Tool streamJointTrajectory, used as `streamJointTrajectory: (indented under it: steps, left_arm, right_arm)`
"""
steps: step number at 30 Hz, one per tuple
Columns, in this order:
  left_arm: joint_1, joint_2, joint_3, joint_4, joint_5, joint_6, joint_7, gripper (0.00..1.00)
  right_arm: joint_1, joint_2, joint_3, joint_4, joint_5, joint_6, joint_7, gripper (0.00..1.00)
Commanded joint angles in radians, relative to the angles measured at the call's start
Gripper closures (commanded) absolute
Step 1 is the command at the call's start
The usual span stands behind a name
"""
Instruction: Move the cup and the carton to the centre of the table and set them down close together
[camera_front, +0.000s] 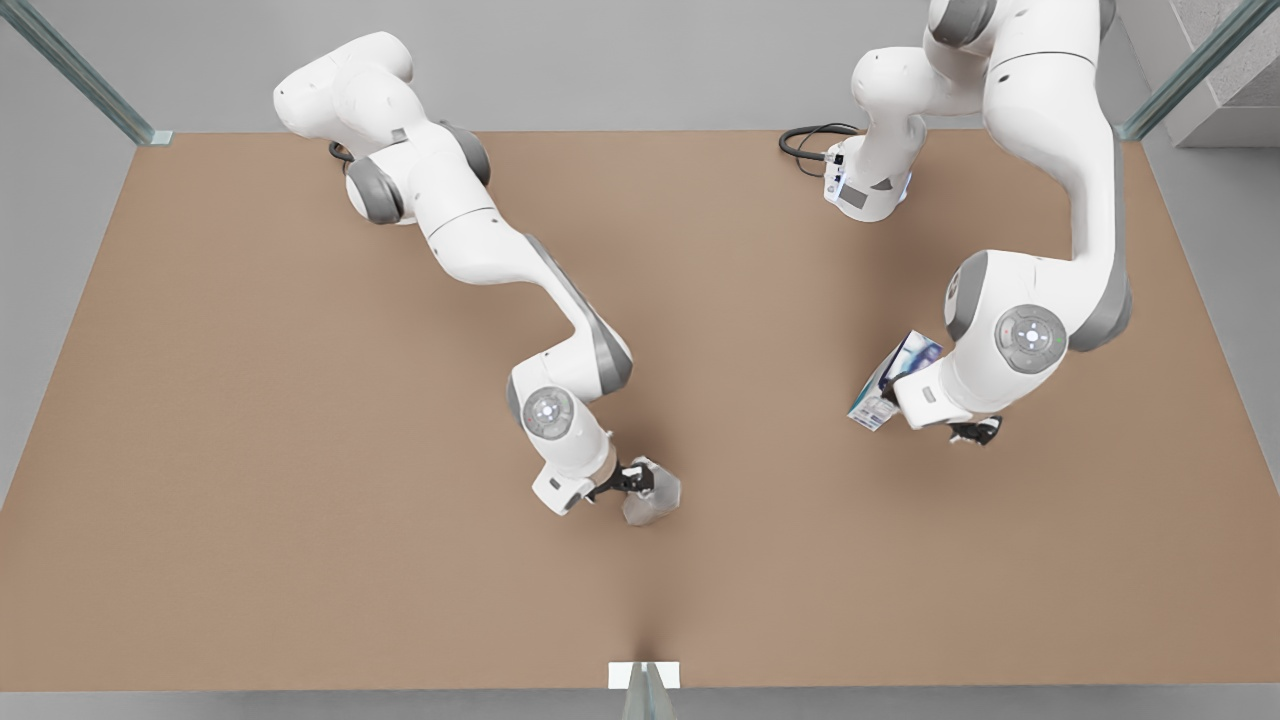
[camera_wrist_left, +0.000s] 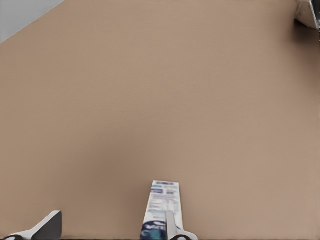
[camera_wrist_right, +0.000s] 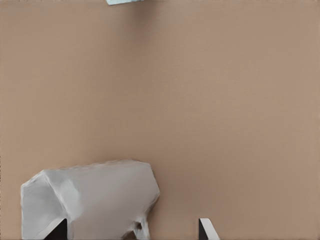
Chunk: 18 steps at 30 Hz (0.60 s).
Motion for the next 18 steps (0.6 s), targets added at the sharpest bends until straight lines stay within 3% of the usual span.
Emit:
streamJointTrajectory:
  steps: [1, 5, 7, 10, 13, 14, 16, 18]
  left_arm:
    - [0.002, -0.020, -0.002, -0.026, -0.019, 0.004, 0.000, 0.00]
    - [0.004, -0.137, -0.031, -0.146, -0.045, -0.005, -0.026, 0.00]
    - [0.004, -0.143, -0.033, -0.197, -0.060, -0.002, -0.043, 0.00]
    - [0.028, -0.137, -0.031, -0.211, -0.060, 0.006, -0.041, 0.00]
    - [0.034, -0.164, -0.031, -0.301, 0.018, 0.075, 0.021, 0.00]
    - [0.034, -0.169, -0.031, -0.318, 0.042, 0.076, 0.024, 0.01]
    - [0.028, -0.169, -0.031, -0.327, 0.059, 0.073, 0.052, 0.01]
    - [0.033, -0.178, -0.031, -0.356, 0.062, 0.070, 0.052, 0.01]
  right_arm:
    - [0.000, 0.000, -0.001, 0.000, 0.000, 0.000, 0.000, 0.00]
    - [-0.008, 0.000, -0.001, 0.000, 0.000, 0.000, -0.005, 0.00]
    - [-0.052, -0.072, 0.035, -0.014, -0.003, -0.006, -0.005, 0.00]
    - [-0.129, -0.256, 0.061, -0.074, -0.015, -0.259, -0.040, 0.00]
    - [-0.198, -0.459, 0.055, -0.104, -0.336, -0.601, -0.345, 0.00]
    - [-0.219, -0.534, 0.055, -0.146, -0.440, -0.667, -0.446, 0.00]
    - [-0.363, -0.821, 0.129, -0.485, -0.477, -0.624, -0.447, 0.00]
    - [-0.443, -0.922, 0.178, -0.566, -0.485, -0.624, -0.420, 0.00]
